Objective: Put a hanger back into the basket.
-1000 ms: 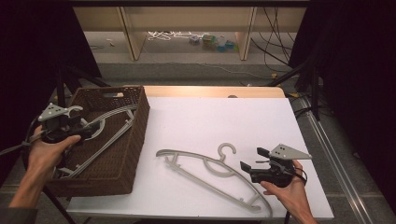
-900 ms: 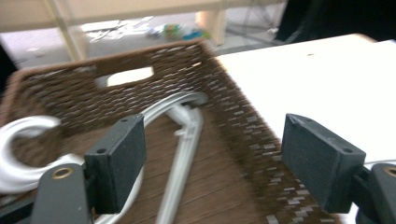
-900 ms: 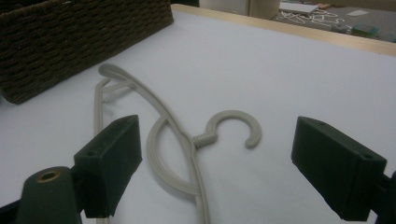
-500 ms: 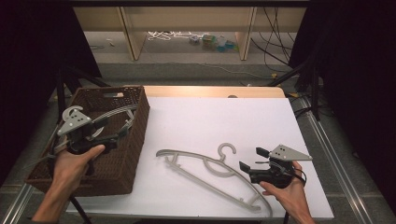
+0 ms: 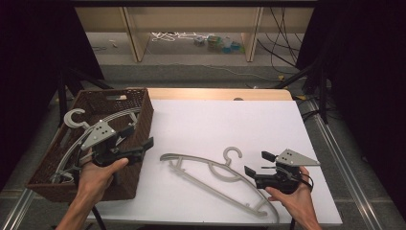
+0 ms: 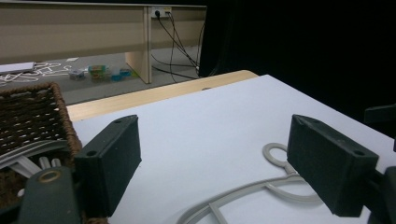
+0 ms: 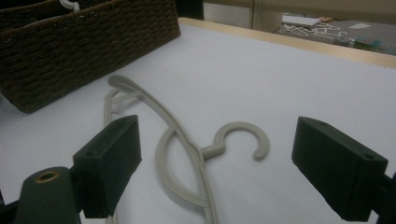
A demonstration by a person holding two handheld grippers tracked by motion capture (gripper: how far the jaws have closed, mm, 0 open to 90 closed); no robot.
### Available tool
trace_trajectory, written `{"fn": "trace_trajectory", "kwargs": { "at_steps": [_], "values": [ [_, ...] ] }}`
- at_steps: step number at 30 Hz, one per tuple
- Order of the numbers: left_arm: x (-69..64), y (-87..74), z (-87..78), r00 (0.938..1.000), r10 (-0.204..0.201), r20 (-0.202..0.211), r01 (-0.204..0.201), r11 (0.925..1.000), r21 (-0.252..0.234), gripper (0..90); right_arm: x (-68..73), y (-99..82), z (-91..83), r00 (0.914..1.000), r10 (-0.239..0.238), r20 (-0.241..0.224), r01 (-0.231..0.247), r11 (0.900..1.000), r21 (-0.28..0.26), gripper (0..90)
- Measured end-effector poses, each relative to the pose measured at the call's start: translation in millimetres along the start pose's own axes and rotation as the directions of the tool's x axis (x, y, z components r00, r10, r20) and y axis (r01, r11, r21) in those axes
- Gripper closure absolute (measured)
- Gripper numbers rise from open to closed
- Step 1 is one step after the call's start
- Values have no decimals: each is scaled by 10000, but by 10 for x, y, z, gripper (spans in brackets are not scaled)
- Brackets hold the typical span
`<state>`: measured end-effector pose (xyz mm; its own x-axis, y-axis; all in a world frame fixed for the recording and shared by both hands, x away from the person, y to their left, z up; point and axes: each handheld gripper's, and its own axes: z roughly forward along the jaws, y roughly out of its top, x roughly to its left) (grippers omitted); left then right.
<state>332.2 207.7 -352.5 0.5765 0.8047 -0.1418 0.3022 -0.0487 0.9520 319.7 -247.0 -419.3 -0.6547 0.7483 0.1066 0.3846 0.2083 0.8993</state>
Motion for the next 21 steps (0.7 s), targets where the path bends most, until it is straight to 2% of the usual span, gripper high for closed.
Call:
{"fn": "trace_trajectory", "kwargs": {
  "at_steps": [3,5,10,12,13,15,20,21],
  "values": [
    [-70,-95,62,9991,-100,411,104,9999,-97,173,5,1,6,10000,-18,-80,18,10000,15,167],
    [-87,-122,79,9989,-16,458,19,10000,-86,173,12,-2,0,9999,27,-139,-25,9999,154,167],
    [-181,-249,160,9973,122,718,-124,9999,18,173,15,-6,7,9998,20,-180,-18,9999,102,167],
    [-216,-297,178,9956,42,937,-33,10000,-89,173,8,-15,18,9998,-14,-183,14,10000,-13,166],
    [-248,-340,178,9956,225,907,-223,9997,-29,173,2,-17,19,9999,1,-155,-1,10000,19,166],
    [-259,-375,184,9944,352,996,-356,9994,25,173,3,-20,19,9998,2,-183,-3,10000,-42,166],
    [-246,-407,197,9950,232,967,-222,9997,-113,172,-1,-30,31,9995,22,-306,-27,9999,-171,166],
    [-247,-425,203,9950,232,967,-220,9997,-136,172,-5,-30,24,9997,15,-259,-17,10000,-43,167]
  ]
}}
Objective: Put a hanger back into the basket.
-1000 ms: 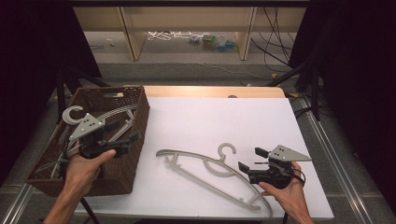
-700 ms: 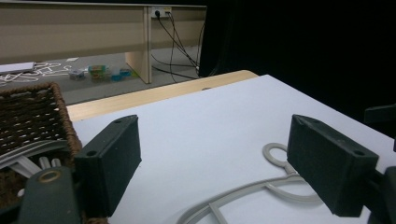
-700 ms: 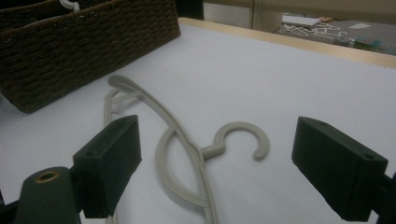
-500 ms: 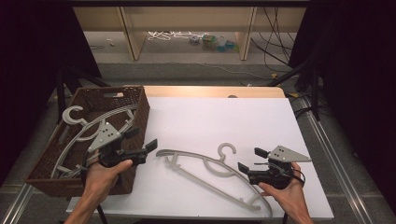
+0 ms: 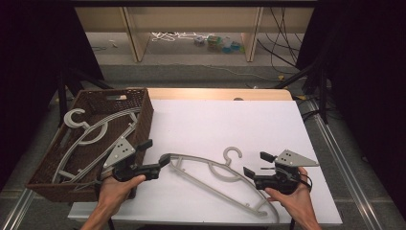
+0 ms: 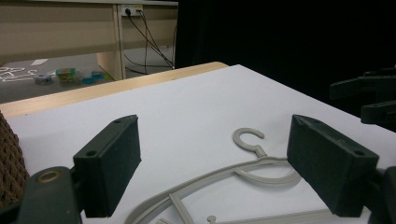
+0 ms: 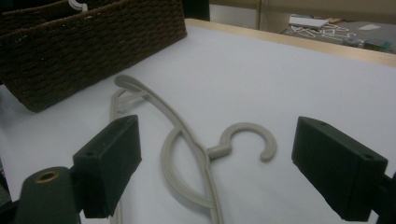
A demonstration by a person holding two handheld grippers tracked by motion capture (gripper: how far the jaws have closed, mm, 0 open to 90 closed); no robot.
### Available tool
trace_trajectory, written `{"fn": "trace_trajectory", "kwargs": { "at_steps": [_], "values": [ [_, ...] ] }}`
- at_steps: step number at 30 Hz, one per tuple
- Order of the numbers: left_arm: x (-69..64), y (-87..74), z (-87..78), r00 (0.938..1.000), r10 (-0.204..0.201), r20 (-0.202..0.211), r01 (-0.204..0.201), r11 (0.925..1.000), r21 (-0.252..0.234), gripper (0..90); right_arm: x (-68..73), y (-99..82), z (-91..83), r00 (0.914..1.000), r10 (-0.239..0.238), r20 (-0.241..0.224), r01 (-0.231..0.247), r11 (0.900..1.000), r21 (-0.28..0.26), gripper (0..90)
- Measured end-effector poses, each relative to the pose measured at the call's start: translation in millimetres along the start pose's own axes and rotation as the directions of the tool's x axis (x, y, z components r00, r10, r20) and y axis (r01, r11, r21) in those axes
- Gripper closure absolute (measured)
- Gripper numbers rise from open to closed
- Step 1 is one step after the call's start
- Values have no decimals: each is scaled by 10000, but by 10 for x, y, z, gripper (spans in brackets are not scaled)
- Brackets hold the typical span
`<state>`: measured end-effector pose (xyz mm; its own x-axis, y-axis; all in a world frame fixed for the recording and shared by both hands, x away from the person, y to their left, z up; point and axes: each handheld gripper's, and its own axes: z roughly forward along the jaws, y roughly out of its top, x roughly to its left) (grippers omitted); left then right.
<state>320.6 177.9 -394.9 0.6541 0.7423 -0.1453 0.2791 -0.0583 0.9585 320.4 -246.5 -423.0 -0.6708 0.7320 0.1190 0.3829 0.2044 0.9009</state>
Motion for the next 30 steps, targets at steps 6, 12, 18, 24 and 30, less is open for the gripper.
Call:
{"fn": "trace_trajectory", "kwargs": {
  "at_steps": [6,12,18,24,30],
  "values": [
    [-14,-128,51,9999,60,90,-60,10000,68,168,-3,-16,-1,10000,13,-38,-13,10000,35,167],
    [-34,-207,51,9985,495,223,-498,9986,154,168,7,-20,-16,10000,-71,5,71,10000,19,167],
    [-12,-269,47,9980,626,79,-627,9979,142,169,7,-37,-6,9999,-104,-48,104,9999,68,167],
    [-18,-312,35,9980,637,25,-637,9979,115,168,17,-66,2,9997,-57,-225,64,9995,317,166],
    [-59,-363,43,9977,671,137,-675,9973,277,168,33,-103,44,9997,-40,-255,65,9947,1022,167]
  ]
}}
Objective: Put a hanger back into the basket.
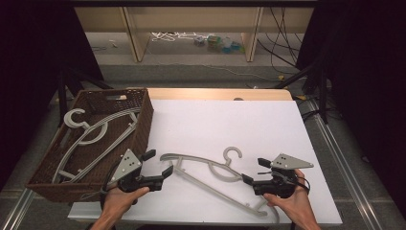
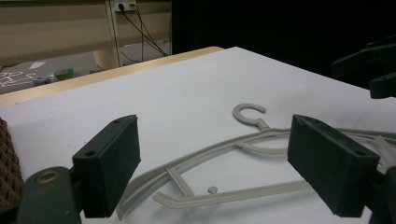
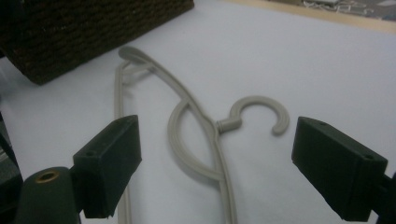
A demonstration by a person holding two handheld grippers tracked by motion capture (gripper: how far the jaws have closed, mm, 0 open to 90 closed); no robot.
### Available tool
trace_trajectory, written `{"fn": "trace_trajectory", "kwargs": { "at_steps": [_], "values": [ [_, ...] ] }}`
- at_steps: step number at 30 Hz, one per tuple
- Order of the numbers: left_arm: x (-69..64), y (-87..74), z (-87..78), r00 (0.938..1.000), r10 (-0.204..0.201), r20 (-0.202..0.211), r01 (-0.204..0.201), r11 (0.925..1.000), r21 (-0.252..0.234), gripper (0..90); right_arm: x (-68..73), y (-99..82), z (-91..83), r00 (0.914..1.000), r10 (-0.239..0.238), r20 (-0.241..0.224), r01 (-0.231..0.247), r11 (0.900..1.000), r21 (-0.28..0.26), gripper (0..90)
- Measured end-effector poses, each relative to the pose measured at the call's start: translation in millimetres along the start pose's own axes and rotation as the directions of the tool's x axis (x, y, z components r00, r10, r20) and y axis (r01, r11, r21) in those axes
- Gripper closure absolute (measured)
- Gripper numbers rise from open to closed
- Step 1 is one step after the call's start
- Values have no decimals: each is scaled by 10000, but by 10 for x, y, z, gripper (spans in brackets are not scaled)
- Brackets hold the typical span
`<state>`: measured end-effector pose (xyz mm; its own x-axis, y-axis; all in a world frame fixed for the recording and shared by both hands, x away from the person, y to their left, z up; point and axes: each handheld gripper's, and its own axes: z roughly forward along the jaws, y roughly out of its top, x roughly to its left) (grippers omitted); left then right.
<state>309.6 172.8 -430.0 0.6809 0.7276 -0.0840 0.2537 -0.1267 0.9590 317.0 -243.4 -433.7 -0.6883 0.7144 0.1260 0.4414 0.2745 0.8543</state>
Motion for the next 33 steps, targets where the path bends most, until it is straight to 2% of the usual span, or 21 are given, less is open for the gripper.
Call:
{"fn": "trace_trajectory", "kwargs": {
  "at_steps": [3,6,7,9,11,12,14,15,16,18,19,20,21,22,24,25,26,28,30,32,33],
  "values": [
    [-20,-8,-1,9997,-3,227,5,10000,-85,167,-7,-24,61,9998,-171,-48,174,9981,595,166],
    [-18,-14,-6,9998,5,180,-4,10000,-30,168,1,-23,89,9994,-326,75,316,9935,1098,168],
    [-20,-13,-19,10000,-14,20,13,9999,137,168,1,-23,89,9994,-326,75,316,9935,1098,168],
    [-5,-14,-30,10000,-51,12,51,9999,97,168,-16,-38,143,9993,-382,48,369,9860,1626,214],
    [-3,-12,-31,10000,-94,11,94,9999,73,168,-21,-41,154,9990,-432,134,402,9834,1768,227],
    [-3,-9,-32,9999,-112,-23,112,9999,48,168,-45,-38,202,9972,-750,25,728,9749,2102,242],
    [-9,-8,-33,9999,-107,-4,107,9999,28,169,-43,-49,244,9963,-846,126,796,9712,2246,285],
    [-14,-7,-35,9999,-115,-8,115,9999,40,169,-52,-45,258,9958,-912,-20,890,9673,2373,294],
    [-13,-7,-35,9999,-116,8,116,9999,32,169,-44,-47,268,9969,-785,55,746,9644,2537,299],
    [-10,-7,-34,9999,-128,9,128,9999,25,169,-67,-33,302,9957,-930,-55,902,9487,3031,329],
    [-10,-7,-34,9999,-128,9,128,9999,25,169,-67,-33,302,9957,-930,-55,902,9487,3031,329],
    [-6,-6,-37,9999,-117,3,117,9999,37,169,-79,-35,345,9963,-851,-107,836,9369,3394,370],
    [-6,-6,-37,9999,-117,3,117,9999,37,169,-79,-35,345,9963,-851,-107,836,9369,3394,370],
    [-10,-5,-40,9999,-130,0,130,9999,27,169,-89,-45,379,9960,-888,-122,870,9248,3703,406],
    [-10,-10,-30,9999,-136,101,136,9999,-45,170,-103,-49,397,9946,-1028,-148,1009,9228,3717,419],
    [-22,-9,-35,9998,-180,3,180,9998,73,170,-109,-47,409,9948,-1007,-124,975,9151,3913,442],
    [-20,-11,-32,9999,-117,33,117,9999,65,170,-125,-43,433,9965,-837,-53,780,9007,4273,471],
    [-19,-9,-32,9999,-97,37,97,9999,63,170,-145,-45,446,9952,-969,-96,916,8975,4315,492],
    [-14,-8,-30,9999,-110,62,110,9999,59,170,-167,-32,480,9973,-736,-58,679,8829,4647,530],
    [-10,-12,-28,10000,-86,38,85,9999,135,170,-178,-26,487,9968,-791,-88,740,8807,4679,530],
    [-6,-17,-19,9998,-125,154,124,9999,103,171,-174,-11,503,9969,-785,-63,717,8721,4841,551]
  ]
}}
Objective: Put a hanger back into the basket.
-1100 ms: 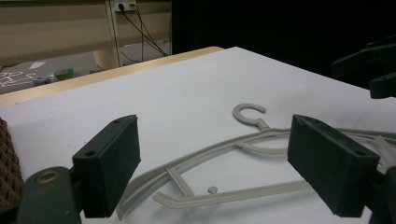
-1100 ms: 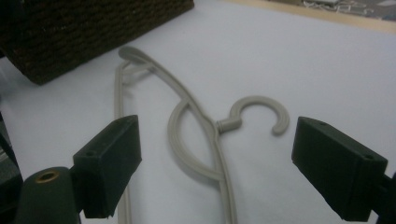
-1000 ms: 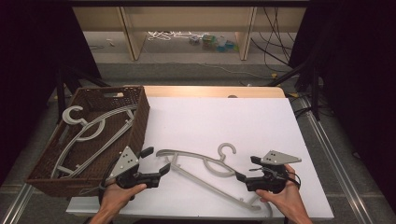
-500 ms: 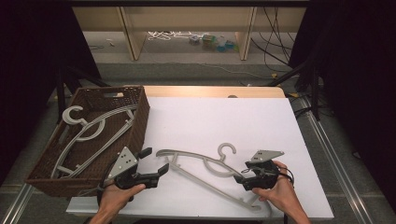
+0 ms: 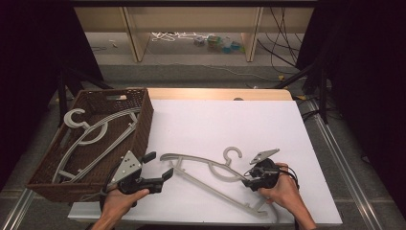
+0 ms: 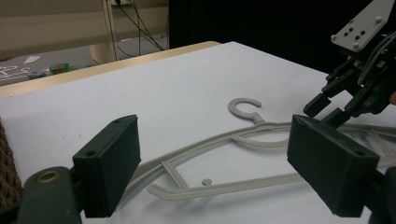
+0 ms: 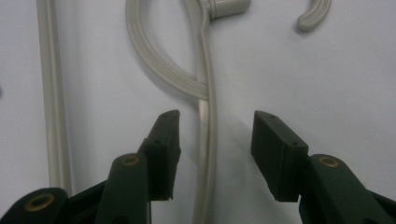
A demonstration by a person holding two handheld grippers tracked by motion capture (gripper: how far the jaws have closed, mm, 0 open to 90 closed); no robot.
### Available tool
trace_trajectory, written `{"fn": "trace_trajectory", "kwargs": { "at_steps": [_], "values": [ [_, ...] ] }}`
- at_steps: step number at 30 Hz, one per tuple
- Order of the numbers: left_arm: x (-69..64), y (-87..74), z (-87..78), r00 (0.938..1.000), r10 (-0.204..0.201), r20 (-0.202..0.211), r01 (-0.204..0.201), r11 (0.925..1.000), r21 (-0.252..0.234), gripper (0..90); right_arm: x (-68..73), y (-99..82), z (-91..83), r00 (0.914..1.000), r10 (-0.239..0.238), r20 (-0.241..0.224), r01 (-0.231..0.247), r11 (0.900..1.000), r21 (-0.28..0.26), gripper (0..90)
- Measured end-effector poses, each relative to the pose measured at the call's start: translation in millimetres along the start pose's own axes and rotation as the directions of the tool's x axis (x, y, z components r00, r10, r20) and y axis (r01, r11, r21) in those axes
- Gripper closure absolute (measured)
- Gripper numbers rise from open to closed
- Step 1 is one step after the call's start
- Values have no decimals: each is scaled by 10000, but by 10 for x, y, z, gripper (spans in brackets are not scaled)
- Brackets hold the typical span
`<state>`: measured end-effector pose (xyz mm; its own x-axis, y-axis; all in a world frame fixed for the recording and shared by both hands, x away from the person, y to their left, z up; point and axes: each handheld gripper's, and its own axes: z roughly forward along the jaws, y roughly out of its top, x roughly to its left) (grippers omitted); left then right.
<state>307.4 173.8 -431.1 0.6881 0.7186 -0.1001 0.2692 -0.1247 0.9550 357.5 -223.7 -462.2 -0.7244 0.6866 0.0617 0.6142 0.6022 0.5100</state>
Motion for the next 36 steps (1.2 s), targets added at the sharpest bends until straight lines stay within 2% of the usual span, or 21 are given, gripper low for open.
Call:
{"fn": "trace_trajectory", "kwargs": {
  "at_steps": [2,4,7,8,10,12,14,17,19,23,27,30,31,32,33,35,36],
  "values": [
    [-3,4,-10,10000,19,-81,-18,10000,85,172,6,5,1,10000,26,-19,-26,10000,32,570],
    [-4,3,-9,10000,15,-75,-14,10000,80,171,5,30,28,9998,-215,-39,215,9996,160,606],
    [-2,-1,-1,10000,5,-3,-5,10000,8,172,16,41,46,9999,-140,-15,141,9993,361,623],
    [-3,-1,1,10000,-6,-1,6,10000,5,172,12,48,60,9996,-288,-31,289,9987,411,636],
    [-9,-2,0,10000,50,-55,-50,9999,97,172,41,73,71,9984,-544,135,534,9963,669,663],
    [-13,-9,11,10000,14,-10,-14,10000,50,172,53,82,75,9984,-535,200,517,9954,807,672],
    [-16,-10,8,10000,80,-13,-79,9999,120,173,62,119,88,9962,-846,212,818,9908,1076,694],
    [-10,-11,6,9999,116,-39,-116,9998,135,174,67,148,101,9949,-973,248,934,9875,1269,705],
    [0,-18,16,10000,-16,-22,16,10000,34,175,66,163,106,9951,-966,232,924,9859,1393,714],
    [-4,-14,13,9999,114,-93,-112,9998,137,177,33,184,111,9968,-788,131,760,9858,1496,759],
    [-5,-18,28,10000,64,-59,-63,9998,181,177,23,202,119,9971,-754,111,727,9848,1579,789],
    [-2,-20,44,9999,146,-3,-146,9995,265,177,39,220,125,9962,-834,234,782,9822,1710,814],
    [-9,-22,50,10000,25,8,-25,9996,280,177,43,220,124,9959,-875,230,823,9818,1711,815],
    [-2,-19,59,9998,178,50,-180,9995,270,177,48,220,122,9950,-957,277,895,9809,1728,815],
    [-8,-20,64,9999,133,8,-134,9994,312,177,48,220,122,9950,-957,277,895,9809,1728,815],
    [-20,-17,103,9998,189,97,-193,9989,419,180,46,214,109,9918,-1269,181,1224,9794,1606,823],
    [-20,-17,103,9998,189,97,-193,9989,419,196,46,214,109,9918,-1269,181,1224,9794,1606,823]
  ]
}}
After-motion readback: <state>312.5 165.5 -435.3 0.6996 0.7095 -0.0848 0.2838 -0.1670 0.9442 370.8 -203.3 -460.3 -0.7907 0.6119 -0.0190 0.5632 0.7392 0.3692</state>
